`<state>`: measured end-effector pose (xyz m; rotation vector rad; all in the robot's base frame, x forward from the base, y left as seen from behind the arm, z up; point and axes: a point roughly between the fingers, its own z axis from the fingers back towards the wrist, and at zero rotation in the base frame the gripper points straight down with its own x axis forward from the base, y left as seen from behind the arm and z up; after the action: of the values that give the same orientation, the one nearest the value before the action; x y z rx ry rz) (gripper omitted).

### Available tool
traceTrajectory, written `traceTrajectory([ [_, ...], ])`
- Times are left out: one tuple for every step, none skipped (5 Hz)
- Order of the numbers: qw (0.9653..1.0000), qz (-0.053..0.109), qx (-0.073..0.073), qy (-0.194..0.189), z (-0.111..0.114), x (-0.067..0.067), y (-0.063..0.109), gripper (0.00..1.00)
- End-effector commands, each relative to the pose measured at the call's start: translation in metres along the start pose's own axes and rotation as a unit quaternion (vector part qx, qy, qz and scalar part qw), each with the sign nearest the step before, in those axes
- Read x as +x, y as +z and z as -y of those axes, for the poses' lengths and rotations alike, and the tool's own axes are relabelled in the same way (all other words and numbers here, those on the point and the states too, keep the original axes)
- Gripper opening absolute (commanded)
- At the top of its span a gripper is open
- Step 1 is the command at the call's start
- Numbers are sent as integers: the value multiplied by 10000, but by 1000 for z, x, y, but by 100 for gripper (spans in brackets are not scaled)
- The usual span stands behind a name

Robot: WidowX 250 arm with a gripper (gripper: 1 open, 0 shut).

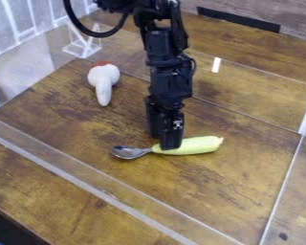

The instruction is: Move the green spoon to the left side of the table

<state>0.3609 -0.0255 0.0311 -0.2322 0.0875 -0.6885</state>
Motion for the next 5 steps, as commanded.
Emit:
traceTrajectory([
  [9996,178,235,-23,-1,-5,25,0],
  [9989,195,413,-33,9,-3,43,0],
  [9981,207,580,-51,18,-2,60,0],
  [9987,232,454,-23,17,2,33,100],
  [9991,254,343,-33,16,6,9,100],
])
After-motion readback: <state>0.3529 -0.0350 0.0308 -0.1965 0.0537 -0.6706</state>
